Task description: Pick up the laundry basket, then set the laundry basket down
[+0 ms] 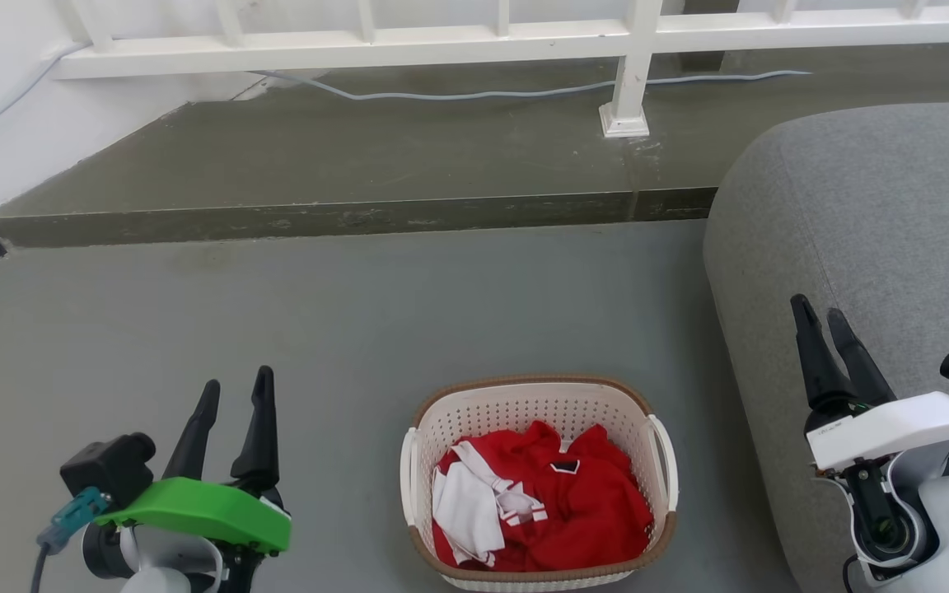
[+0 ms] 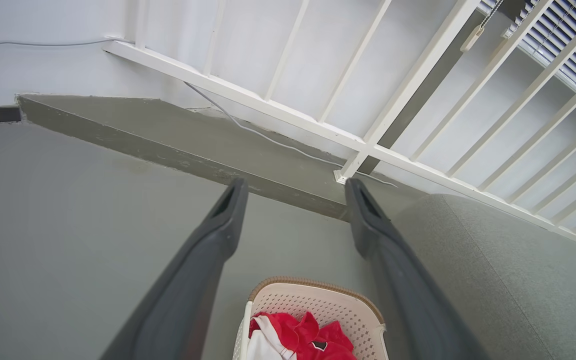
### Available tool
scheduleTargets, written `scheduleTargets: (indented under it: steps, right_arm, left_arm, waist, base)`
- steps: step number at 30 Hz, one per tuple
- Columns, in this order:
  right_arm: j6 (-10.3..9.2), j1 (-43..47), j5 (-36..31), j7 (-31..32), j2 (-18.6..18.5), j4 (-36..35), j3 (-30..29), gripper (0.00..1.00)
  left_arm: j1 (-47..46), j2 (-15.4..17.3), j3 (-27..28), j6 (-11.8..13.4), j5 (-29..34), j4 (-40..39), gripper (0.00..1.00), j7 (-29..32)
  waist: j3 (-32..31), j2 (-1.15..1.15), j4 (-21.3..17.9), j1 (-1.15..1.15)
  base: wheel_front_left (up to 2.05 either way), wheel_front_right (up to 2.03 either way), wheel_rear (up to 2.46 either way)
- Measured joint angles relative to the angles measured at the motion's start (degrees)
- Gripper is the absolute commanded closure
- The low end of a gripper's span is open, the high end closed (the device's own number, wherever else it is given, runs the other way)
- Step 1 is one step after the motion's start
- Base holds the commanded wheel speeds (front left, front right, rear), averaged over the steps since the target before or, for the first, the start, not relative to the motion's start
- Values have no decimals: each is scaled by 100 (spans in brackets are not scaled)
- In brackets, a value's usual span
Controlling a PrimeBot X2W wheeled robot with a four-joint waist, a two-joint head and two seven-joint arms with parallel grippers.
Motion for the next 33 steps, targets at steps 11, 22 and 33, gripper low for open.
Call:
scheduleTargets:
  steps: [11, 22, 33]
  right_arm:
    - [20, -6, -846, -209, 42, -29, 65, 0]
    - [51, -13, -1590, -382, 41, -60, 129, 0]
    - [52, -74, -2425, -605, 40, -60, 113, 0]
  left_arm:
    - [-1, -8, -102, 75, 827, -177, 0, -209]
    - [-6, -13, -238, 107, 1571, -309, 0, -378]
    - [-65, -13, -375, 155, 2374, -455, 0, -580]
  waist:
    - [-2, 0, -45, 0]
    - [11, 0, -63, 0]
    - [42, 0, -64, 0]
  base:
    - [0, 0, 0]
    - [0, 0, 0]
    - [0, 0, 0]
